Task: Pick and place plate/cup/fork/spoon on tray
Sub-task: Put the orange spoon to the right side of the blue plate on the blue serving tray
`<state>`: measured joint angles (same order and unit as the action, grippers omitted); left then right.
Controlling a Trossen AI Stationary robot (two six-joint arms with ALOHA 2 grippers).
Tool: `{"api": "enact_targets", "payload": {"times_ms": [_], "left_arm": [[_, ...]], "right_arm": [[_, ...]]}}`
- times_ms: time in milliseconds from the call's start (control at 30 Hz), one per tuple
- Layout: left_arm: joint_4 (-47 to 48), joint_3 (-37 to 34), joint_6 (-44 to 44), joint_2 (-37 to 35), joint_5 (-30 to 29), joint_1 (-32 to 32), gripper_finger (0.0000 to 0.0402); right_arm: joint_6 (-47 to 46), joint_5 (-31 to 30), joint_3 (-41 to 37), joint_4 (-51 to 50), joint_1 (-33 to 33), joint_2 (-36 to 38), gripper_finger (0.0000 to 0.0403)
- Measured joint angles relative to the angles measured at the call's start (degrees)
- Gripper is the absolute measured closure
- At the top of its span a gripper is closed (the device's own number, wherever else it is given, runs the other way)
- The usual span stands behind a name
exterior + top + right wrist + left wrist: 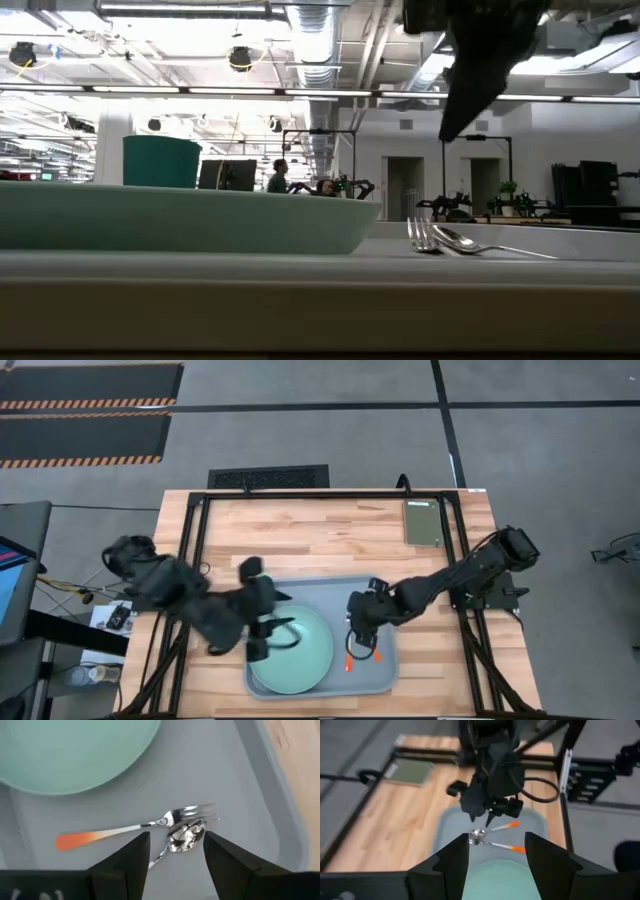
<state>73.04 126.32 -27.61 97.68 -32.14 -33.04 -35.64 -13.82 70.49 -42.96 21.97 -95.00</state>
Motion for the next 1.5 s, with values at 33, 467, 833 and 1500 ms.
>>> {"api": "enact_targets", "payload": {"times_ms": [33, 467, 833, 1500], "left_arm": [[0.5, 0.0, -0.8, -0.5, -2.6, -1.6, 0.0222], [8.3, -0.6, -12.7, -0.1, -18.9, -10.9, 0.0222], [8.9, -7.2, -16.9, -0.1, -22.4, -13.5, 0.0222], [10.0, -7.6, -19.0, -0.2, -23.8, -13.6, 0.0222]], "right_arm": [[-0.8, 0.7, -2.2, 3.3, -0.3, 0.8, 0.0198], [2.4, 5.6, -14.6, 16.1, -3.4, 3.1, 0.0221], [15.9, 15.6, -19.9, 18.4, -13.8, 3.7, 0.0149], [16.2, 25.1, -26.7, 36.2, -16.9, 2.8, 0.0161]]}}
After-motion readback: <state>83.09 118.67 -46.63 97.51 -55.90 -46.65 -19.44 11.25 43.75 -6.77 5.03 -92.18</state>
